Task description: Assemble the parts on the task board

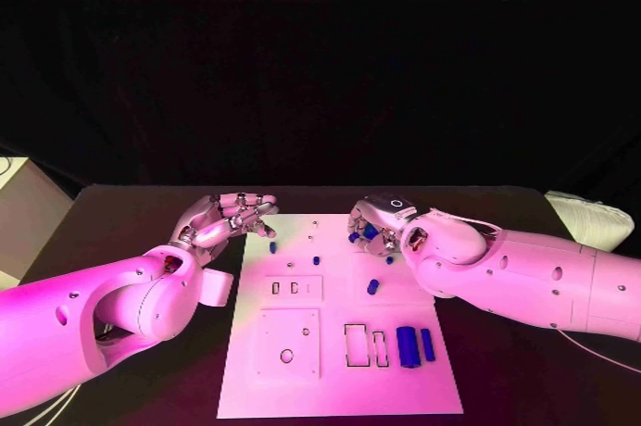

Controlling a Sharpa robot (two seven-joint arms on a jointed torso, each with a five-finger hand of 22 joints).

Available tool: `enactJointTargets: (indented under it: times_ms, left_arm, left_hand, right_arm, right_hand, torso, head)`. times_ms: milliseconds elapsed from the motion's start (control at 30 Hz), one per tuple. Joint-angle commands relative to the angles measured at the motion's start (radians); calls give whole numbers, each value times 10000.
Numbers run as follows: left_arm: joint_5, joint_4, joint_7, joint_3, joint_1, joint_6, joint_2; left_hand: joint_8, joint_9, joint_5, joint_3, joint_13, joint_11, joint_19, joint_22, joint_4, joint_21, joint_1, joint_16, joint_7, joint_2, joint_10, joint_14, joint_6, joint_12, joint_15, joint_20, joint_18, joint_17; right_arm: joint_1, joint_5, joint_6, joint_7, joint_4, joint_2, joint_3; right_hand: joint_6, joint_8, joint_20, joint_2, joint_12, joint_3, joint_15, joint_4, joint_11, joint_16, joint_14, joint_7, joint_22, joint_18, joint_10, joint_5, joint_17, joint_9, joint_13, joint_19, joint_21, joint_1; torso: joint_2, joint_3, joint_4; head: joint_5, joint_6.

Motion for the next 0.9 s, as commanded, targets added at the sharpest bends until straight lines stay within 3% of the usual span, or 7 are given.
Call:
enactJointTargets:
  times_ms: [33,333,900]
  left_arm:
    - [16,-7,56,11,20,176,6]
    - [17,-26,64,11,23,174,-2]
    - [17,-36,57,16,53,176,40]
  left_hand:
    - [33,10,28,46,13,13,-53,21,-4,42,-75,45,12,38,-25,-92,-19,-5,8,16,97,4]
    - [33,10,28,46,13,13,-53,21,-4,42,-75,45,12,38,-25,-92,-19,-5,8,16,97,4]
    - [33,10,28,46,13,13,-53,21,-4,42,-75,45,12,38,-25,-92,-19,-5,8,16,97,4]
  right_arm:
    - [-2,-171,-1018,-484,87,17,10]
    - [7,-146,-1431,-639,30,349,59]
    - [65,237,-1525,-543,-928,1369,110]
  right_hand:
    - [5,74,2,207,-11,-10,-61,-63,-93,24,273,14,43,-79,146,31,0,298,93,51,94,129]
    - [-5,84,3,191,-18,-14,-59,-62,-94,21,269,12,133,-95,148,6,-18,324,98,78,160,105]
    - [-47,85,3,156,-34,-6,-58,-81,-91,16,261,16,144,-95,133,21,-44,359,102,74,168,90]
  torso:
    - [18,-2,13]
    - [39,-8,19]
    - [62,-19,21]
  head:
    - [9,40]
    - [55,76]
    - [74,52]
